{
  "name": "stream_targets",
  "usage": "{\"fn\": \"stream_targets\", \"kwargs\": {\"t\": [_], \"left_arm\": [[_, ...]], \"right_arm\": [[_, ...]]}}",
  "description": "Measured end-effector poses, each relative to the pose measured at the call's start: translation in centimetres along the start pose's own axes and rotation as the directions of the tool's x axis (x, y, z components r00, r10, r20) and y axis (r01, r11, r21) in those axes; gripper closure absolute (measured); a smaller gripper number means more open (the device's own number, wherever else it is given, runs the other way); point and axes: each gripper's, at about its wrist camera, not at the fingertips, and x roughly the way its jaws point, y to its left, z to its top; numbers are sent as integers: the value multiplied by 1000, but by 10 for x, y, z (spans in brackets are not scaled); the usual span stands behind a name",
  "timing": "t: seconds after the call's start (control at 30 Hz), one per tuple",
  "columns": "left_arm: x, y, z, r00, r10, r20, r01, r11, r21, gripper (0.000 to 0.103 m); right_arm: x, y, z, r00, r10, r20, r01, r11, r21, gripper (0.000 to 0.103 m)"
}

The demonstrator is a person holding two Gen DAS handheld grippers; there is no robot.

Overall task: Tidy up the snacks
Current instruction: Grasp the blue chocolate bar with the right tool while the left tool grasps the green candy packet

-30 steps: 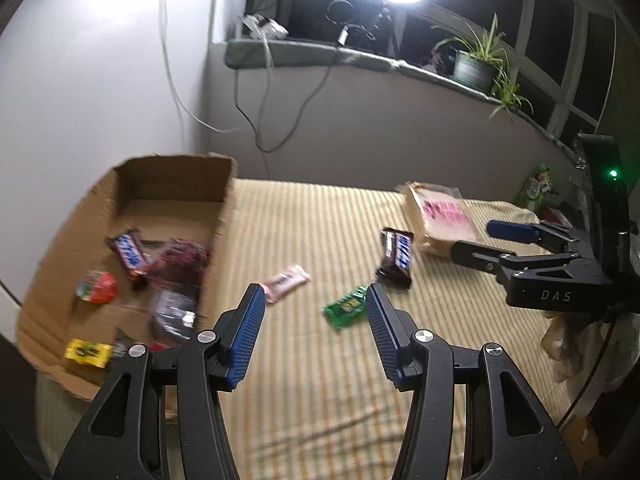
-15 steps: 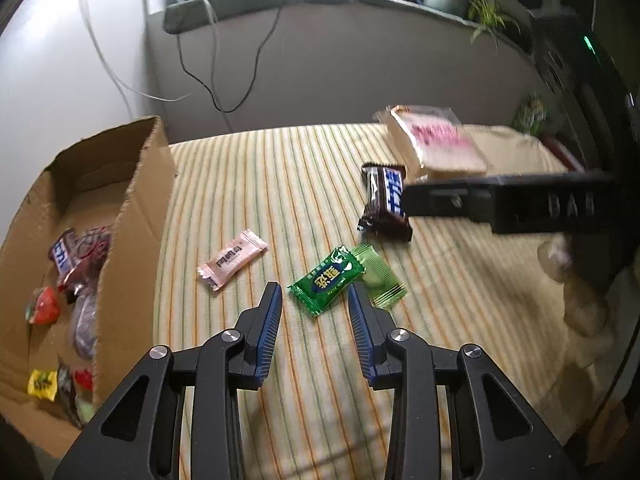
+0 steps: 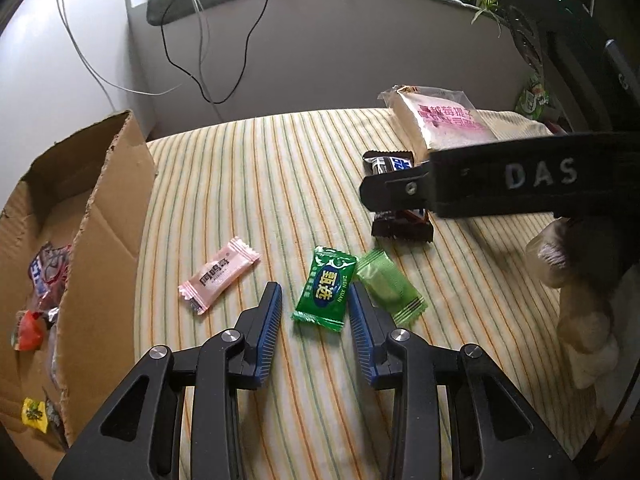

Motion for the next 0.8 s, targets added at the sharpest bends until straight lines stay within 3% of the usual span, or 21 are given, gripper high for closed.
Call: {"fn": "stream_targets", "kwargs": {"t": [0.07, 0.13, 0.27, 0.47, 0.8], "left_arm": [[2, 0, 0, 1000, -1, 5, 1, 1000, 0, 70], [2, 1, 1, 1000, -5, 12, 5, 1000, -9, 71], [3, 7, 0, 1000, -2, 21, 3, 999, -37, 81], [1, 12, -1, 1000, -7, 25, 9, 998, -59, 83], [-19, 13, -7, 998, -9, 55, 14, 996, -92, 83]], "right_arm": [[3, 4, 1, 1000, -24, 3, 24, 1000, -9, 28], [7, 9, 2, 998, -57, 13, 57, 998, -25, 35], [15, 19, 4, 993, -117, 27, 118, 990, -72, 42], [15, 17, 3, 984, -173, 36, 176, 979, -98, 73], [1, 16, -8, 993, -113, 36, 116, 988, -99, 73]]}}
